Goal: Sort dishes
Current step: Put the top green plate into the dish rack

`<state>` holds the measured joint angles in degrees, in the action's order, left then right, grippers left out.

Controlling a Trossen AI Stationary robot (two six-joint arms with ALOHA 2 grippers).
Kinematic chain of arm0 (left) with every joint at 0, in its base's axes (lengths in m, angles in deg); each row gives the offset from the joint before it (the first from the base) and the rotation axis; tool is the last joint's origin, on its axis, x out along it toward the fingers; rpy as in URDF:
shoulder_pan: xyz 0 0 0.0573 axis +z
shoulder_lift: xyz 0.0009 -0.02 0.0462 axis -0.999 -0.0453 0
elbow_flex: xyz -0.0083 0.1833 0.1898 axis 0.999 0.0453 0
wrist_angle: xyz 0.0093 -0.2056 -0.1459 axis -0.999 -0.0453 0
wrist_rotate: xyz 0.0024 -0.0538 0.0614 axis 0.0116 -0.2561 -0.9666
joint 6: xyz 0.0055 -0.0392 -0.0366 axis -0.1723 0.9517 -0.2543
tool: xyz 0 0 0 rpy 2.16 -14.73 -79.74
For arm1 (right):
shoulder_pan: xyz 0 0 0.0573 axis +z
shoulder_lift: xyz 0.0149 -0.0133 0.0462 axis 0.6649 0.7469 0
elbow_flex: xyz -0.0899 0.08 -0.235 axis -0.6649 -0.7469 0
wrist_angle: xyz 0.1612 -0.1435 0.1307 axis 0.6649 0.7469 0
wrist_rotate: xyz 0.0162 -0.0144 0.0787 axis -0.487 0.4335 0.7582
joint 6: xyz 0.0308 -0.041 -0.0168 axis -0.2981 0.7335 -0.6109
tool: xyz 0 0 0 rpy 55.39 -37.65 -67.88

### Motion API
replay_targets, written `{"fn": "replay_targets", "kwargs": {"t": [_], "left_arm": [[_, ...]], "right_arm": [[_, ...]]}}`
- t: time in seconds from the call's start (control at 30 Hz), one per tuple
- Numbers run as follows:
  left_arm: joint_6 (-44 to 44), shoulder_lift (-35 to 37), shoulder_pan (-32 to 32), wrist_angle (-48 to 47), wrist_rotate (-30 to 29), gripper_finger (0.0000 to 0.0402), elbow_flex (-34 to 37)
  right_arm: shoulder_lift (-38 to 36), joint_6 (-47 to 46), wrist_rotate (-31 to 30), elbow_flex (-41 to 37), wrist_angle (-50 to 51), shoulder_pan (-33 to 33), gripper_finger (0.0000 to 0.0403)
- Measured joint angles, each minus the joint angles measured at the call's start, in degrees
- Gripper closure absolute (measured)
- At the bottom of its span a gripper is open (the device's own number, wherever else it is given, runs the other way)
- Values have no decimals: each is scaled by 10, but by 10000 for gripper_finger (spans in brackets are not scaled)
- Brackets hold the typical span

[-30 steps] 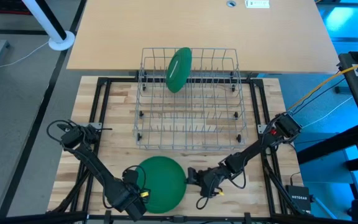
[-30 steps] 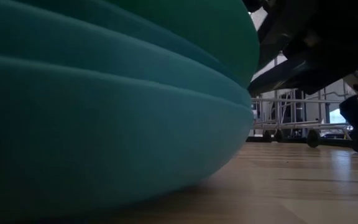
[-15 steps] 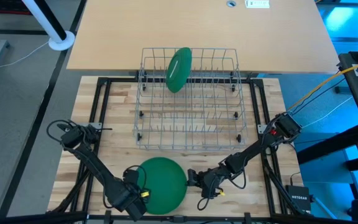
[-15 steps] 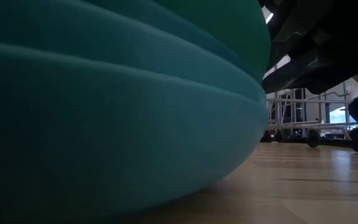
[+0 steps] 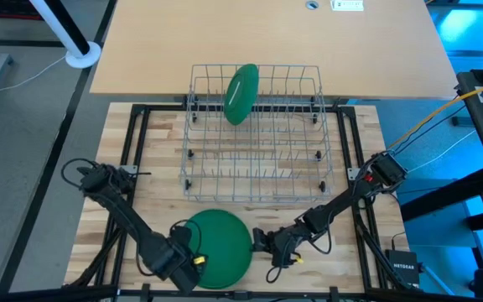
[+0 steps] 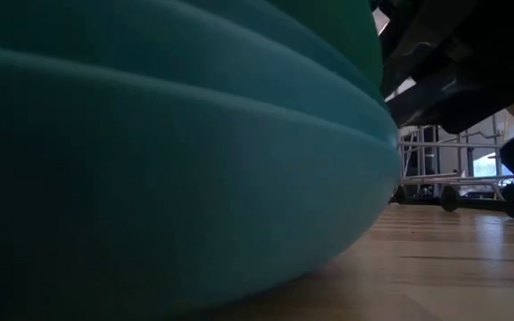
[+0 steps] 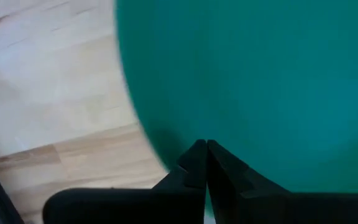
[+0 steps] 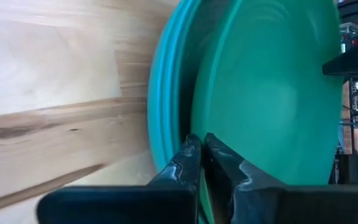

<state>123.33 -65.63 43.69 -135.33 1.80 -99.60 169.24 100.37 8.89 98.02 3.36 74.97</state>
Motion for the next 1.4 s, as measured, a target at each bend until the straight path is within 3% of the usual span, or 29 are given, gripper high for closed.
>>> {"fn": "replay_targets", "kwargs": {"t": [0.37, 0.73, 0.93, 1.4], "left_arm": [[-84, 0, 40, 45, -2, 401, 0], [-87, 0, 48, 49, -1, 401, 0], [-87, 11, 47, 47, -4, 401, 0], [-82, 99, 21, 7, -97, 401, 0]], "right_arm": [[0, 1, -4, 0, -12, 0, 384], [0, 2, -8, 0, -15, 1, 366], [0, 2, -8, 0, -13, 1, 394], [-8, 1, -24, 31, 29, 1, 400]]}}
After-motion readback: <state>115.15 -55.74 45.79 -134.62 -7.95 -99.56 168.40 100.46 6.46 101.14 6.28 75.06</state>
